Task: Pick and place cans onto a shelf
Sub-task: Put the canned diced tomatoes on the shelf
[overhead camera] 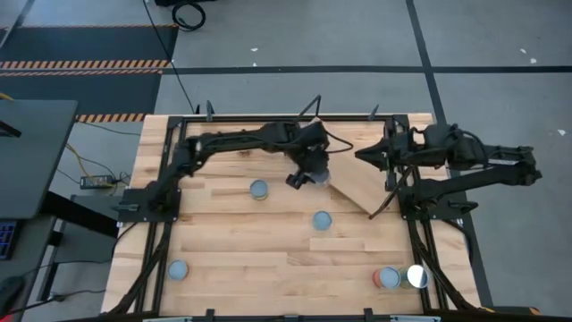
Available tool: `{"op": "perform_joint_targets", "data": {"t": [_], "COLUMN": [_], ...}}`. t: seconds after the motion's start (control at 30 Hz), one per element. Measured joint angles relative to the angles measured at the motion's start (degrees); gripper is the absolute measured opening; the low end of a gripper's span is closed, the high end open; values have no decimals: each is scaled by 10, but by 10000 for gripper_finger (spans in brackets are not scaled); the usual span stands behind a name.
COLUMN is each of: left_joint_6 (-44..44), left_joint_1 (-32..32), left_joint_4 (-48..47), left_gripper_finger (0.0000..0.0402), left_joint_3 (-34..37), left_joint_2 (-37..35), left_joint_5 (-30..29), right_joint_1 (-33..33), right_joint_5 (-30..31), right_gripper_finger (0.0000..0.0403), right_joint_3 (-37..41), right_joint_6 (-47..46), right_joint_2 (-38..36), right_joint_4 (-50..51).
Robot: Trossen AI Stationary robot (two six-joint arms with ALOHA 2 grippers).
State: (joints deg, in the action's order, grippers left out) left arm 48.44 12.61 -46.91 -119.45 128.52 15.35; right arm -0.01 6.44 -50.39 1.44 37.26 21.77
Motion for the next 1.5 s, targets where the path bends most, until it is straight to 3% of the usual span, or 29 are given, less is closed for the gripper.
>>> {"op": "perform_joint_targets", "data": {"t": [0.27,0.43,0.6,1.07,1.27,1.5], "left_joint_6": [40,50,49,32,51,12], "left_joint_1": [22,33,34,33,27,26], "left_joint_4": [-14,-9,-8,30,17,9], "left_gripper_finger": [278,277,292,316,316,313], "left_joint_3": [-117,-130,-131,-130,-130,-130], "left_joint_2": [100,132,136,135,134,133], "left_joint_5": [3,36,30,-62,-66,-68], "right_joint_1": [0,-1,-1,-1,-1,-1], "right_joint_5": [1,20,38,45,44,46], "right_gripper_finger": [35,37,53,191,257,301], "right_joint_3": [-1,-1,-1,-1,-1,0], "right_joint_6": [-29,-29,-34,-120,-111,-108], "right_joint_2": [-6,-5,-5,-4,-4,-4], "right_joint_4": [63,92,122,231,231,229]}}
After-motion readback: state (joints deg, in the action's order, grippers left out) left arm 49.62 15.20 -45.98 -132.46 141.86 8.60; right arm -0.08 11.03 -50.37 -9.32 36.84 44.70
